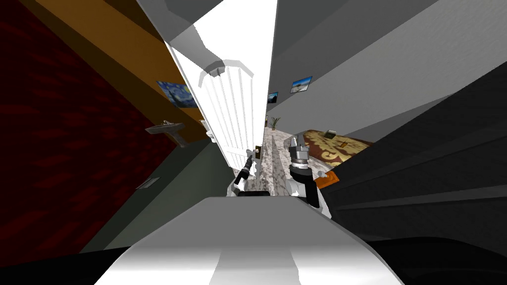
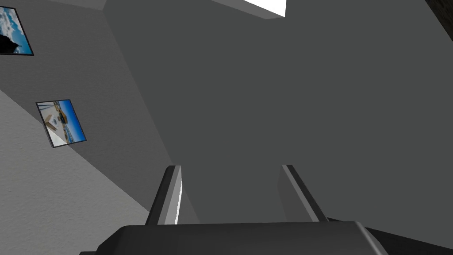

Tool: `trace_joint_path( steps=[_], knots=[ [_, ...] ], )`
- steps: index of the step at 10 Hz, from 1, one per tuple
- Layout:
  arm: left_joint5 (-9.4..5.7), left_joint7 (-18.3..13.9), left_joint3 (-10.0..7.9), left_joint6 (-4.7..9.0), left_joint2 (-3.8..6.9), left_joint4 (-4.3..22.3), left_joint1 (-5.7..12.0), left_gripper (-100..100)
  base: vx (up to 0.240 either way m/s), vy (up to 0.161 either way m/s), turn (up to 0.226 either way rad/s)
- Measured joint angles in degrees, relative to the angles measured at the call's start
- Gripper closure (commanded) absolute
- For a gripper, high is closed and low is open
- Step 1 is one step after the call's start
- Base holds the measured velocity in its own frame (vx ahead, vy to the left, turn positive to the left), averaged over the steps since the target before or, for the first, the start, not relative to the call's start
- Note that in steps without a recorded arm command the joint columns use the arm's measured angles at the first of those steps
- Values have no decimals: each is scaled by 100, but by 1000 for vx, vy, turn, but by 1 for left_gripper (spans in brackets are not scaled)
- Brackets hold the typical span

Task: Push the door open

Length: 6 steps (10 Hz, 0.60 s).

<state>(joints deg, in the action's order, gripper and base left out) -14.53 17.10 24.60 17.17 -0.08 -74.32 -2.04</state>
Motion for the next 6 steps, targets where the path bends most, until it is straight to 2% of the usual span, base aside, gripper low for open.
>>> trace_joint_path(
  steps=[1,3,4,6],
  knots=[
    [6,-6,-16,25,76,31,19,-100,205,-37,-19],
    [16,-4,-51,47,125,70,56,-100,199,-123,-17],
    [20,-9,-68,61,110,97,80,-100,195,-110,-21],
    [31,-12,-100,95,-28,154,125,-100,136,-106,-21]
  ],
)
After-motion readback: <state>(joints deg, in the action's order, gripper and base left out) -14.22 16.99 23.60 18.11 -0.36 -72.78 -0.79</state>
